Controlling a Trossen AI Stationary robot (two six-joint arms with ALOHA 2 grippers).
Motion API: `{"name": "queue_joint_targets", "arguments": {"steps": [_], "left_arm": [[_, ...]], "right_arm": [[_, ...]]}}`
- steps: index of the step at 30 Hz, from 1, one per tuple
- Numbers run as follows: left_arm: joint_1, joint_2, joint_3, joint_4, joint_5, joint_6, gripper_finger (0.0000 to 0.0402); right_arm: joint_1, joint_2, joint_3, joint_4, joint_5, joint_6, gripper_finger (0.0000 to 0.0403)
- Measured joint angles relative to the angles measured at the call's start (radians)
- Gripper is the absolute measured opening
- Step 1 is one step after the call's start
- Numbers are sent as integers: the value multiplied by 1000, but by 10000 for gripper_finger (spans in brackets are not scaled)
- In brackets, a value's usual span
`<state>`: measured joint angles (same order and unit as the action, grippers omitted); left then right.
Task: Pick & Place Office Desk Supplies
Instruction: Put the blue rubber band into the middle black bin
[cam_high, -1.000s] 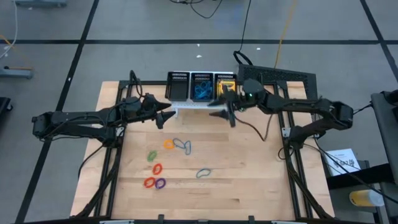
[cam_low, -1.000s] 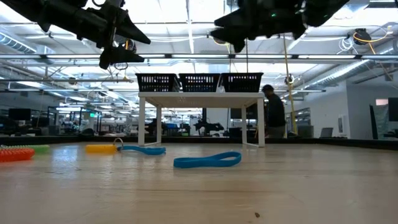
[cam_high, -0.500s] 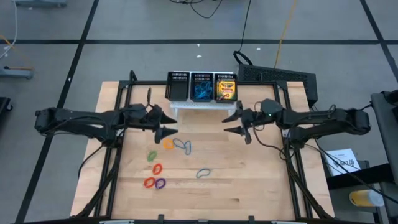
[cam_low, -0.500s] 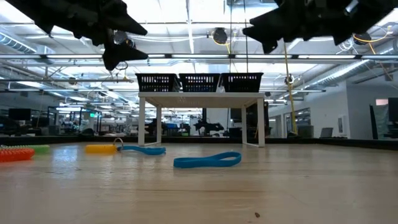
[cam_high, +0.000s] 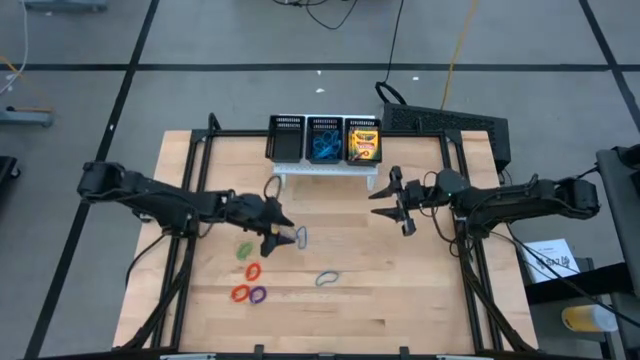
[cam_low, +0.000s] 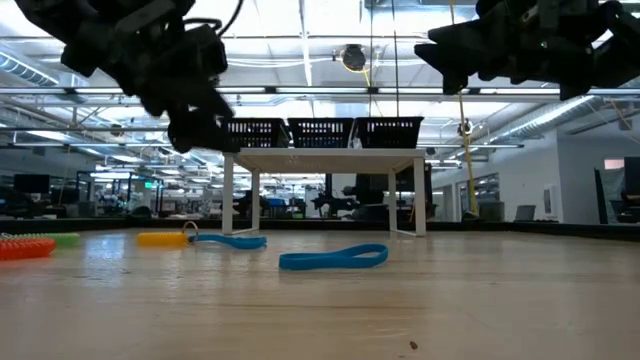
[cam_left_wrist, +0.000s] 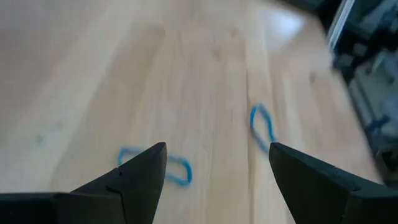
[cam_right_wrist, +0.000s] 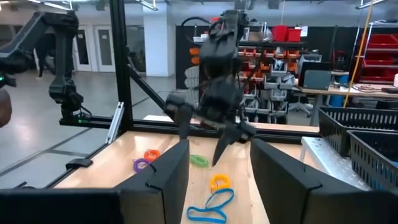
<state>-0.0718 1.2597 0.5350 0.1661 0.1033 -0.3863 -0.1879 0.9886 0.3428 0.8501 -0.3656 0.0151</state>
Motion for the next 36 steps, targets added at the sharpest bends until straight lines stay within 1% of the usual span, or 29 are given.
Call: {"name": "queue_joint_targets", "arguments": {"steps": [2, 5, 8, 13, 17, 24, 28, 36], "left_arm": [[-16, 37, 0, -7, -19, 10, 294], [-30, 93, 0, -8, -90, 25, 294], [-41, 153, 0, -4, -130, 71, 294], [-56, 249, 0, -5, -135, 150, 294], [-60, 307, 0, 0, -140, 166, 294], [-61, 341, 2, 23, -147, 176, 291], [-60, 342, 2, 22, -147, 180, 263], [-59, 344, 0, 19, -162, 182, 160]], "right_arm": [[0, 0, 0, 0, 1, 0, 160], [0, 0, 0, -1, 2, -2, 160], [0, 0, 0, -1, 2, -3, 160], [0, 0, 0, -3, 2, -4, 160], [0, 0, 0, -5, 2, -7, 160], [-1, 0, 0, -9, 3, -27, 160], [-1, 0, 0, -10, 3, -27, 160], [-1, 1, 0, -19, 3, -27, 160]]}}
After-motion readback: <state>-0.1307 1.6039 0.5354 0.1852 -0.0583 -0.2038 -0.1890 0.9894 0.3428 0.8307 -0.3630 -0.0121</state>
